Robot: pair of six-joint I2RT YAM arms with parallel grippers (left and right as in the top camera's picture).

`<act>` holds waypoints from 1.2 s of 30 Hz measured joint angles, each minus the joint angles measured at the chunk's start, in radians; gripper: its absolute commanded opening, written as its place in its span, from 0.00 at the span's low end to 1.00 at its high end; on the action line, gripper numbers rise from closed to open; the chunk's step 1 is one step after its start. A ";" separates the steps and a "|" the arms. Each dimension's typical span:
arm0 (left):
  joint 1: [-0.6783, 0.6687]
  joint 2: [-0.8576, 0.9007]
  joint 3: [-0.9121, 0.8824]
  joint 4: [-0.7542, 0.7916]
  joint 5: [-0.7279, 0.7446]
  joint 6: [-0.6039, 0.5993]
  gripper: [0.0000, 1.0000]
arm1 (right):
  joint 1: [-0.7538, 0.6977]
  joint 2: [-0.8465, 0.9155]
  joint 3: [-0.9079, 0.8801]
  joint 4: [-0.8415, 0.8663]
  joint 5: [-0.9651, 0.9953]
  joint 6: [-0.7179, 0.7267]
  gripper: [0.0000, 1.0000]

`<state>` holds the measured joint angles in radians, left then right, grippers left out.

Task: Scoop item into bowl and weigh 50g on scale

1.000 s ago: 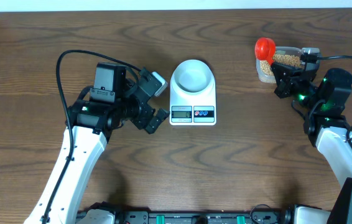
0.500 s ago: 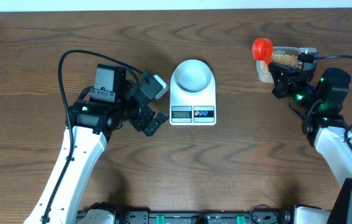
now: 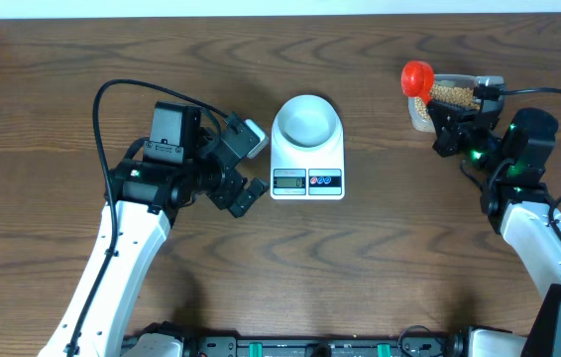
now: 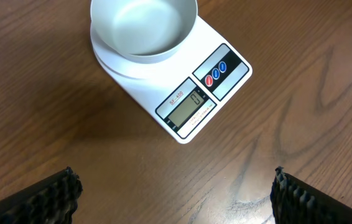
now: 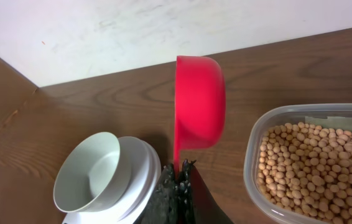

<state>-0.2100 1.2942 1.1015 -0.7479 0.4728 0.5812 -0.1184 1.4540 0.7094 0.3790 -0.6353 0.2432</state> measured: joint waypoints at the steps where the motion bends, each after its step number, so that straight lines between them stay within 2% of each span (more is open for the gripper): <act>1: 0.000 0.000 0.000 0.000 0.000 0.000 1.00 | 0.000 0.000 0.000 0.000 0.000 0.000 0.01; 19: 0.000 0.000 0.000 0.000 0.000 0.000 1.00 | 0.000 0.000 0.000 -0.005 0.009 -0.012 0.01; 28: 0.000 0.000 0.000 -0.001 0.000 0.000 1.00 | 0.000 0.000 0.000 -0.066 0.019 0.204 0.01; 36: 0.000 0.000 0.000 -0.001 0.000 0.000 1.00 | 0.003 0.000 0.001 -0.057 0.023 0.215 0.01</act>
<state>-0.2100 1.2942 1.1015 -0.7486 0.4728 0.5812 -0.1158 1.4540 0.7101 0.3218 -0.6128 0.4583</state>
